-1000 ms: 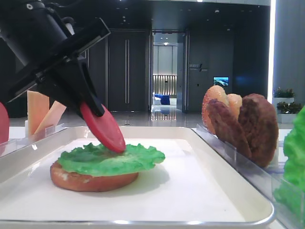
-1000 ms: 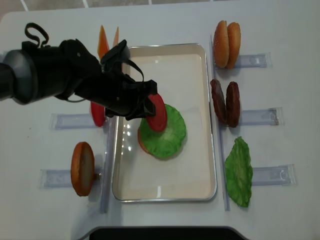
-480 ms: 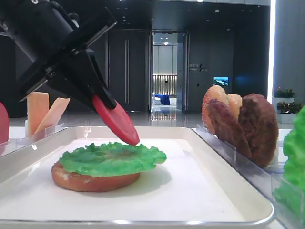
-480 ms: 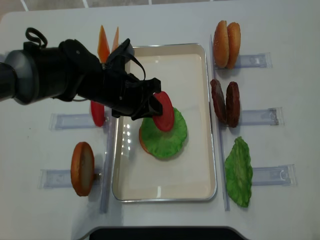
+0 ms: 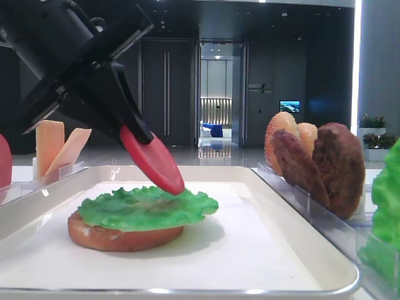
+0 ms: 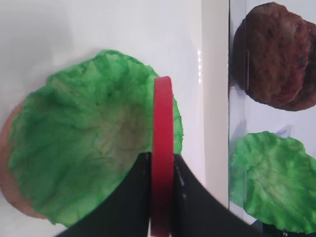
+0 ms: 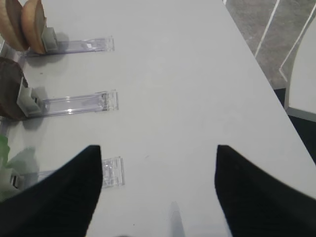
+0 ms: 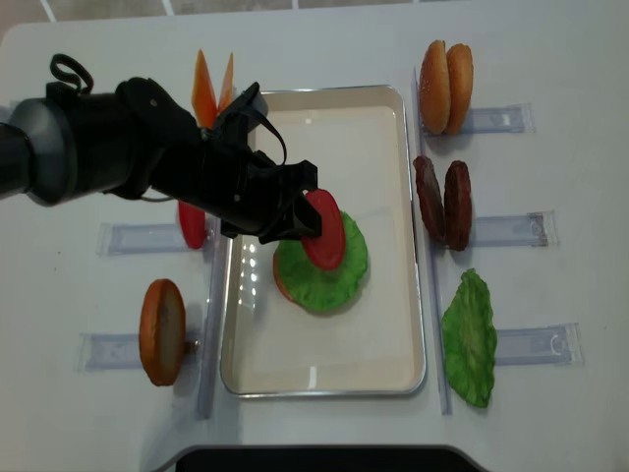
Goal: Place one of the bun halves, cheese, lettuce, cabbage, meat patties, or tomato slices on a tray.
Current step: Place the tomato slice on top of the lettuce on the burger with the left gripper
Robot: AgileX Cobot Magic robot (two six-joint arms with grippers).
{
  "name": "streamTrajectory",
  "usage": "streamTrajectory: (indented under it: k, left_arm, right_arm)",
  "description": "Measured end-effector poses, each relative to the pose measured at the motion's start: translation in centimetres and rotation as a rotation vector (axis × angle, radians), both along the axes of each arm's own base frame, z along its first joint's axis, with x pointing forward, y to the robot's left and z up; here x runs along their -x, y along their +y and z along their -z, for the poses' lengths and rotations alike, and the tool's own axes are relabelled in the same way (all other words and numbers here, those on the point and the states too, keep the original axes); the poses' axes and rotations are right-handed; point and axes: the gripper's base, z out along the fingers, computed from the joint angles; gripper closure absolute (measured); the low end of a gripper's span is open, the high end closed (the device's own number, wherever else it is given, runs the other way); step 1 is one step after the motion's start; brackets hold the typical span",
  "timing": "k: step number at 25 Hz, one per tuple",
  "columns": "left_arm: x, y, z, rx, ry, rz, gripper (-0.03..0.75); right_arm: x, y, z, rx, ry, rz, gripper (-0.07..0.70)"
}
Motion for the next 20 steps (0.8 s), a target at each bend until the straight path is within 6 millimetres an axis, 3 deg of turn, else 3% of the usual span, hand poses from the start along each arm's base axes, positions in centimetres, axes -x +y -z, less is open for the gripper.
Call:
streamTrajectory:
  k: [15,20]
  left_arm:
    - [0.25,0.27,0.26,-0.048,0.000,0.046,0.659]
    - [0.24,0.28,0.26,-0.049,0.000,0.045,0.579]
  right_arm:
    - [0.00,0.00,0.00,0.000,0.000,0.000,0.167]
    - [0.00,0.00,0.00,0.000,0.000,0.000,0.167]
